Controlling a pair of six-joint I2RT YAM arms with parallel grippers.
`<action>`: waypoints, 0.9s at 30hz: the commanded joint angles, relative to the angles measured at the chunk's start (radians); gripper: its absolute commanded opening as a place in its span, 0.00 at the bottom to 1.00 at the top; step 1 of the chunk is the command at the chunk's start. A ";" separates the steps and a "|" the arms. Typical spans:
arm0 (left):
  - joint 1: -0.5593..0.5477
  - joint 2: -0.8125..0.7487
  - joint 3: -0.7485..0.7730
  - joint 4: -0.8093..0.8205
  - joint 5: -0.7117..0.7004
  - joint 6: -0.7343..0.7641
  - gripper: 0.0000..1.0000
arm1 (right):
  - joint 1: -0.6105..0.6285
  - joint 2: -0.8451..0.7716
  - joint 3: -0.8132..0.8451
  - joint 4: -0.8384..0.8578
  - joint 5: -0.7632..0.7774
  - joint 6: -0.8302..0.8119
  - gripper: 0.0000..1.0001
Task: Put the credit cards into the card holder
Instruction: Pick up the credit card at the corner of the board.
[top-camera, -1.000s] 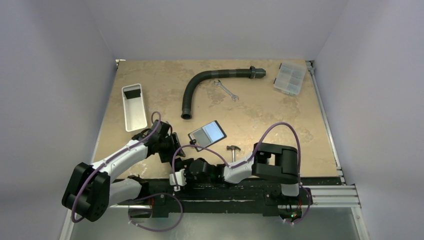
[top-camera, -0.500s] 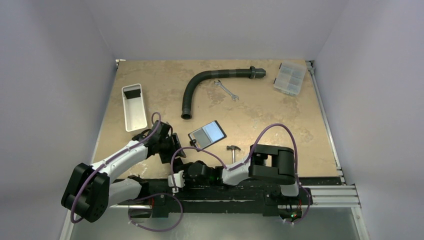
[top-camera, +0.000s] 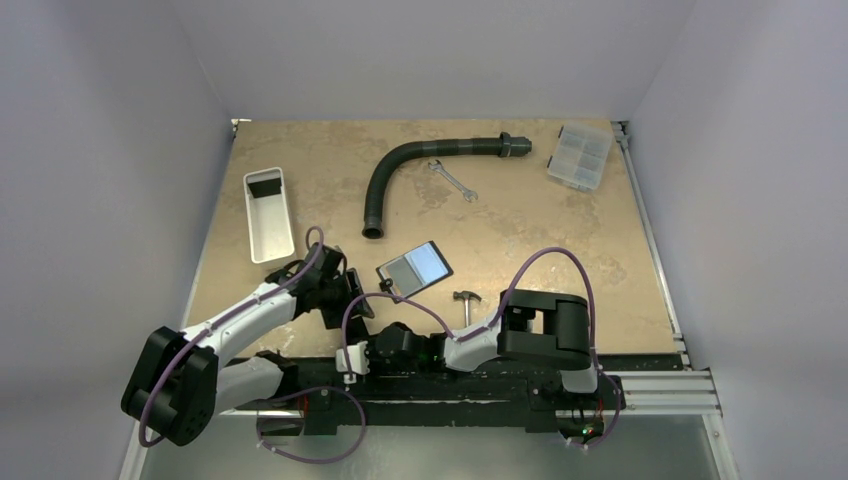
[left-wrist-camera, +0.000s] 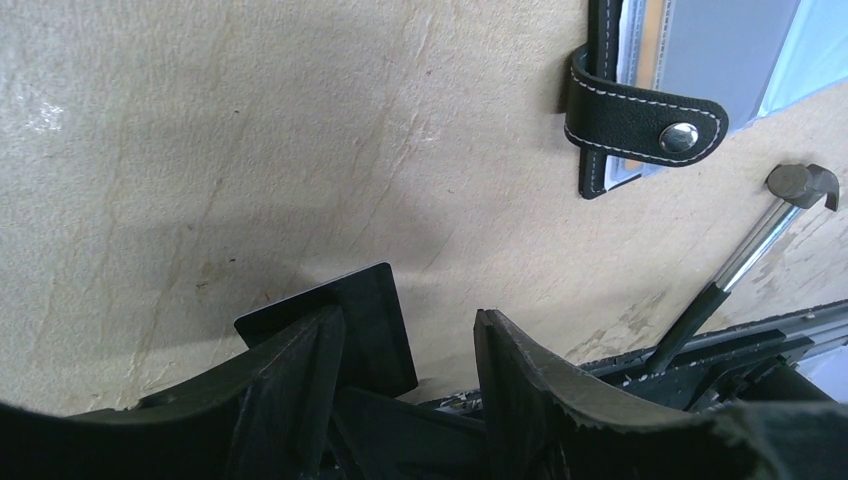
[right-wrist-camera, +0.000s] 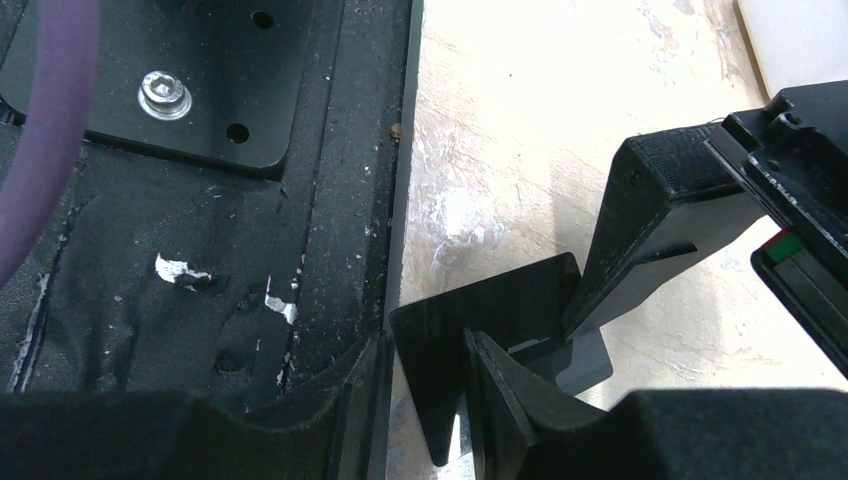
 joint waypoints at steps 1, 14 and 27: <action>-0.010 -0.008 -0.017 0.003 0.007 -0.018 0.55 | -0.011 -0.020 0.031 0.040 0.012 0.026 0.40; -0.008 0.028 0.160 -0.037 -0.056 0.054 0.57 | -0.011 -0.049 0.006 0.067 0.010 0.034 0.59; -0.009 0.121 0.085 -0.017 -0.156 0.058 0.57 | -0.011 -0.038 0.011 0.084 0.029 0.031 0.61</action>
